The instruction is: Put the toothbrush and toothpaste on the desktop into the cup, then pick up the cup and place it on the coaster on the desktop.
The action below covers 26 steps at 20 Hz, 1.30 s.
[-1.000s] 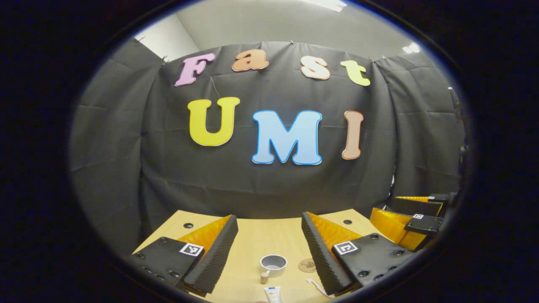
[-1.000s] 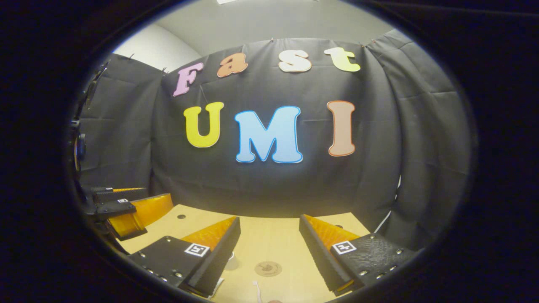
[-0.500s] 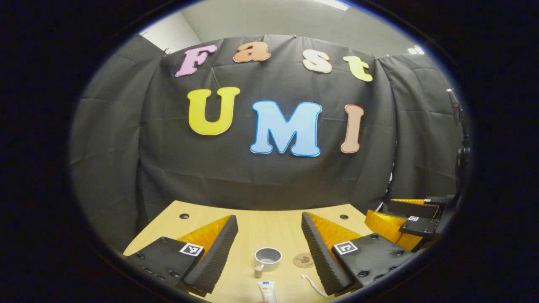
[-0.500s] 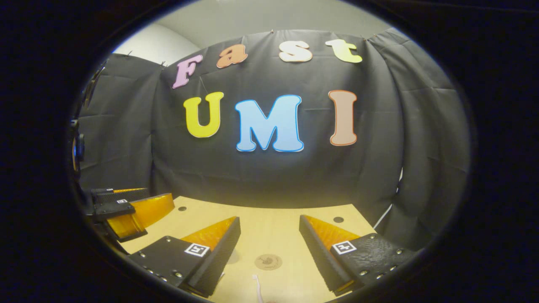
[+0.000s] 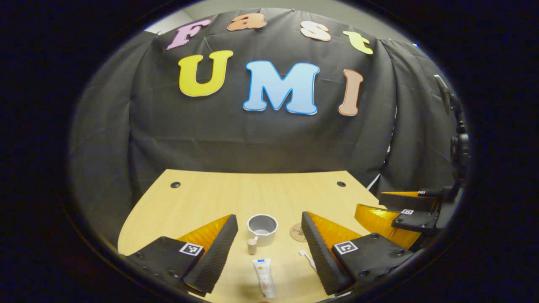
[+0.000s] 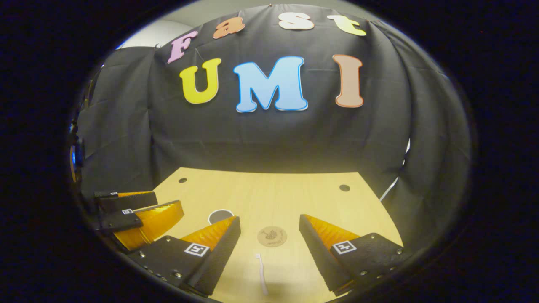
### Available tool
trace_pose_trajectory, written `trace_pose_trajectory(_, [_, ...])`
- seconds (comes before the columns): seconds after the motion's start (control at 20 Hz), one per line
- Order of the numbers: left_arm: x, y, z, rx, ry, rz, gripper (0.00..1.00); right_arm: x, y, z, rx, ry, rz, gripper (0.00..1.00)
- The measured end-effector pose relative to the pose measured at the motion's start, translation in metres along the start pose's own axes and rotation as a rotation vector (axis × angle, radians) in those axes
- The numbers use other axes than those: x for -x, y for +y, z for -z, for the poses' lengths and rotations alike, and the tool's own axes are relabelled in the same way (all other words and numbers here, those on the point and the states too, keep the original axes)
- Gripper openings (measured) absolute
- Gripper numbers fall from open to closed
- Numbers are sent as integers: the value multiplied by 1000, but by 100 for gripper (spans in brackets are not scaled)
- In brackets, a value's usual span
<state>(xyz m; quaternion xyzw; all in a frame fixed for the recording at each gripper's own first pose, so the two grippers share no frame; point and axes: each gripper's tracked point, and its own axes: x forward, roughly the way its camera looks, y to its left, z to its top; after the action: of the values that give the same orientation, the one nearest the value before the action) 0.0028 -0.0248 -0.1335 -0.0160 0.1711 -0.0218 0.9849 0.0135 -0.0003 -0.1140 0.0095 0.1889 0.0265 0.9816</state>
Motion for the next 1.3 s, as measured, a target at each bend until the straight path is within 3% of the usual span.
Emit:
trace_pose_trajectory(0.7, [-36, 10, 169, 59, 408, 26, 95, -44, 13, 149, -17, 407, -36, 92])
trace_pose_trajectory(1.3, [-50, -25, 221, 131, 715, -2, 99, -55, 19, 234, 42, 746, -46, 93])
